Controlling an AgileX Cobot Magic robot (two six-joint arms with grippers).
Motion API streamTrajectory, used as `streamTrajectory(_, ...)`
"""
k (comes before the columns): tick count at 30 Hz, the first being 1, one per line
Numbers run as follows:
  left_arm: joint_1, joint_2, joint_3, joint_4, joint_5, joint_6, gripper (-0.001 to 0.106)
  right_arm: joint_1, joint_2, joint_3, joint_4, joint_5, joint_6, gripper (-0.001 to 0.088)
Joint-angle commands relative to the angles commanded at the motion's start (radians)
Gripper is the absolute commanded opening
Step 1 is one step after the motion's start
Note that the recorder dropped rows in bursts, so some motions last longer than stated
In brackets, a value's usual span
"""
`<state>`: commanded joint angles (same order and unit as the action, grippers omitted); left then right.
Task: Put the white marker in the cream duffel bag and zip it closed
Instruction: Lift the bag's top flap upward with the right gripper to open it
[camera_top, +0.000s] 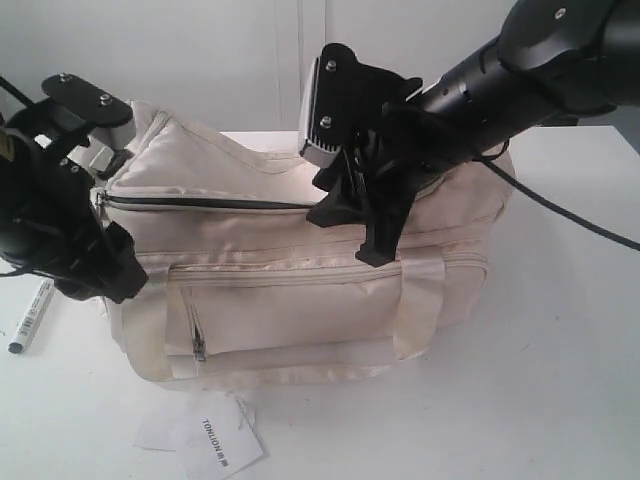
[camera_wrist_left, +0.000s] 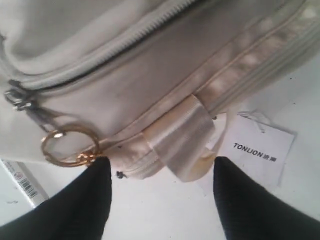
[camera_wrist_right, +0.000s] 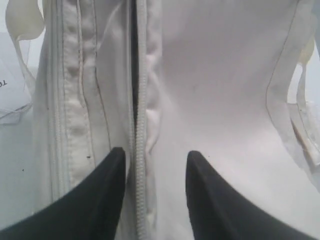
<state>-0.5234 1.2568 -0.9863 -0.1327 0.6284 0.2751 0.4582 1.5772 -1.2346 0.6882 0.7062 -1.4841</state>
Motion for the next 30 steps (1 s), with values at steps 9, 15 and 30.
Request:
streamTrajectory(9, 0.000, -0.014, 0.014, -0.152, -0.030, 0.332, 0.062, 0.029, 0.037, -0.110, 0.172, 0.050, 0.139, 0.0398)
streamTrajectory(15, 0.000, -0.014, 0.038, -0.150, -0.030, 0.442, 0.068, 0.092, 0.139, -0.242, -0.007, 0.102, 0.260, 0.0456)
streamTrajectory(30, 0.000, -0.010, 0.176, -0.137, -0.248, 0.700, 0.075, 0.105, 0.240, -0.269, -0.081, 0.018, 0.284, 0.0456)
